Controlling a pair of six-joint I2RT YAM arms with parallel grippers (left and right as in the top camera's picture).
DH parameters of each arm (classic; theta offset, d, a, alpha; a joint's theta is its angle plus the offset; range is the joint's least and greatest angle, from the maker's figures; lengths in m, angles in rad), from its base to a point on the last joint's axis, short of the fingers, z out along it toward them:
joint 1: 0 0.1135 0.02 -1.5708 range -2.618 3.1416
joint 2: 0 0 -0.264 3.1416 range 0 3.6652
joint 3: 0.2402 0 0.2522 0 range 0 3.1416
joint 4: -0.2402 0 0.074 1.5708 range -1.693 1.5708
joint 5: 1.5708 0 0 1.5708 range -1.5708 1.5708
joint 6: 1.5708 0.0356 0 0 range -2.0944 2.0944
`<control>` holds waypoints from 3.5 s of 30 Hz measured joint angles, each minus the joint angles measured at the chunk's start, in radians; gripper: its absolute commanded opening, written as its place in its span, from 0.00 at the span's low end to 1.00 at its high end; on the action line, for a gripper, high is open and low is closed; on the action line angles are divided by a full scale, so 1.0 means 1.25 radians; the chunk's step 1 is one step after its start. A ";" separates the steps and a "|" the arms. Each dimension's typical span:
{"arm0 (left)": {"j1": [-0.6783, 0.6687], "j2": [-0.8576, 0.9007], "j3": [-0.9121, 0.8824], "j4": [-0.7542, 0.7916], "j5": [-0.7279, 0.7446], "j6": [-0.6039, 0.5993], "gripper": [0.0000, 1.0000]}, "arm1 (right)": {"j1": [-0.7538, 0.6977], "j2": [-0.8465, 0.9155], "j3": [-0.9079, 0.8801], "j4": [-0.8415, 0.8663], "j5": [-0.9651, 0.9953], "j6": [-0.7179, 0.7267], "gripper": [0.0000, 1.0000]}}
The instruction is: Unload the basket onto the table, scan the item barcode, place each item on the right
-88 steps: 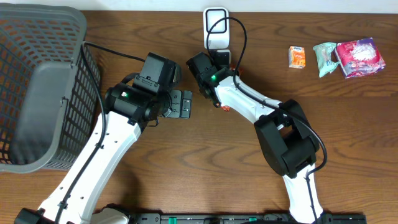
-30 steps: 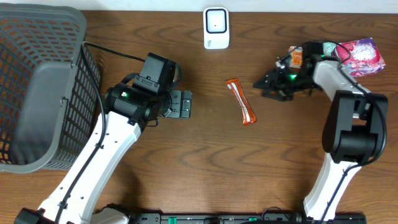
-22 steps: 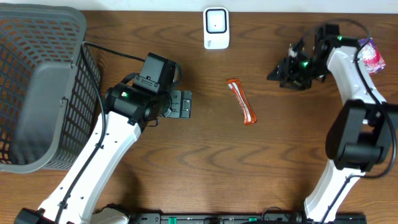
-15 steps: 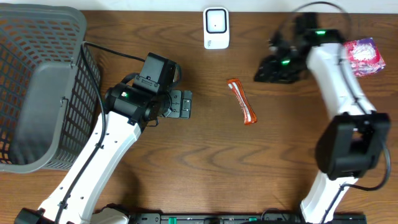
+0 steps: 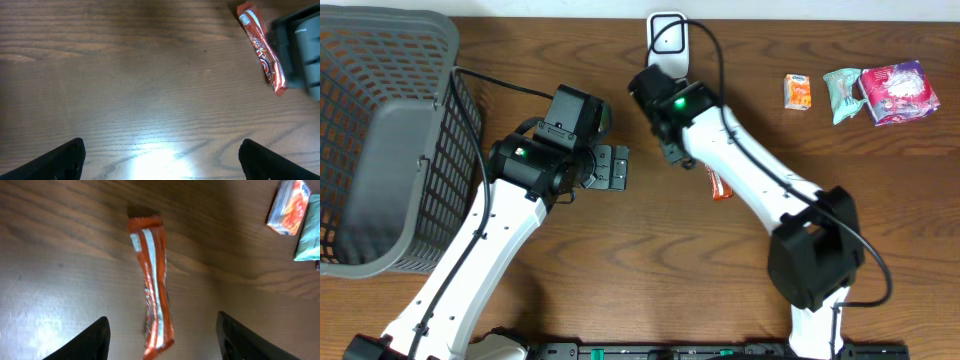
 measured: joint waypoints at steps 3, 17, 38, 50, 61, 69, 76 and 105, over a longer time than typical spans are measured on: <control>0.000 0.000 0.000 0.000 0.000 0.000 0.98 | 0.013 0.025 -0.027 0.029 0.027 0.021 0.63; 0.000 0.000 0.000 0.000 0.000 0.000 0.98 | 0.012 0.076 -0.182 0.167 0.103 0.045 0.55; 0.000 0.000 0.000 0.000 0.000 0.000 0.98 | -0.114 0.076 -0.179 0.154 -0.053 0.000 0.01; 0.000 0.000 0.000 0.000 0.000 0.000 0.98 | -0.357 0.079 -0.077 0.131 -0.935 -0.139 0.01; 0.000 0.000 0.000 0.000 0.000 0.000 0.98 | -0.409 0.149 -0.312 0.336 -1.219 -0.081 0.01; 0.000 0.000 0.000 0.000 0.000 0.000 0.98 | -0.508 0.153 -0.262 0.208 -1.091 -0.070 0.26; 0.000 0.000 0.000 -0.001 0.000 0.000 0.98 | -0.533 0.153 -0.045 -0.084 -0.876 -0.154 0.39; 0.000 0.000 0.000 0.000 0.000 0.000 0.98 | -0.211 0.152 -0.045 -0.015 -0.414 -0.172 0.35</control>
